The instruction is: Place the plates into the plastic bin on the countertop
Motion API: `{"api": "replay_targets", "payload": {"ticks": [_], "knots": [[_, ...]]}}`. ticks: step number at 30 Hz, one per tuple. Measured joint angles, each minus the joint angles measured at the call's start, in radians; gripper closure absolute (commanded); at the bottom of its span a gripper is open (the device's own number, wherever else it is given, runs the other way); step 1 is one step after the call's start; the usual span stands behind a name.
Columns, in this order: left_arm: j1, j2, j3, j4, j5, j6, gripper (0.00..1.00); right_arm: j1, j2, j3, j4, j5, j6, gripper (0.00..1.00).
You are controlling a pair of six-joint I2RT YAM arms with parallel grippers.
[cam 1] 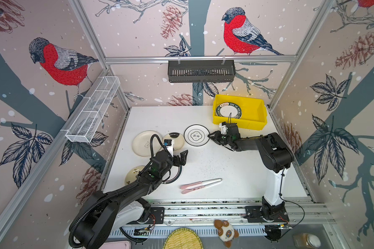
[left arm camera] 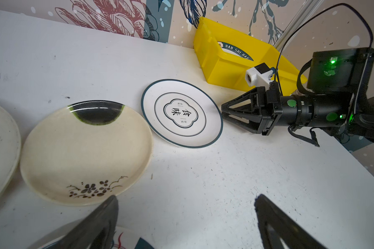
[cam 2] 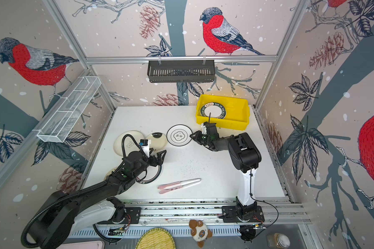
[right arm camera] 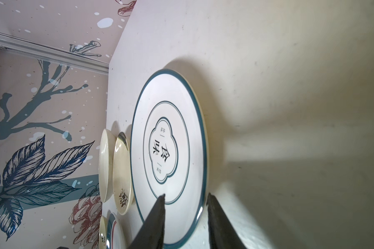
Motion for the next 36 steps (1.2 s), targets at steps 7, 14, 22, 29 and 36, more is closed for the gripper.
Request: {"api": "replay_targets", "payload": {"ticks": [7, 14, 22, 29, 36], "knots": [[0.0, 0.0, 0.0, 0.0, -0.003, 0.005, 0.02, 0.005, 0.035, 0.058, -0.066, 0.029, -0.007, 0.7], [0.0, -0.002, 0.0, -0.001, -0.003, 0.005, 0.02, 0.013, 0.069, 0.108, -0.113, 0.049, -0.029, 0.73], [0.0, 0.001, 0.0, -0.001, -0.008, 0.005, 0.02, 0.014, 0.098, 0.135, -0.112, 0.052, -0.027, 0.87], [0.0, 0.001, 0.0, -0.002, -0.011, 0.005, 0.02, 0.007, 0.095, 0.134, -0.104, 0.051, -0.003, 0.95], [0.0, 0.002, 0.0, -0.001, -0.011, 0.005, 0.02, -0.006, 0.032, 0.093, -0.145, 0.075, -0.016, 0.99]]}}
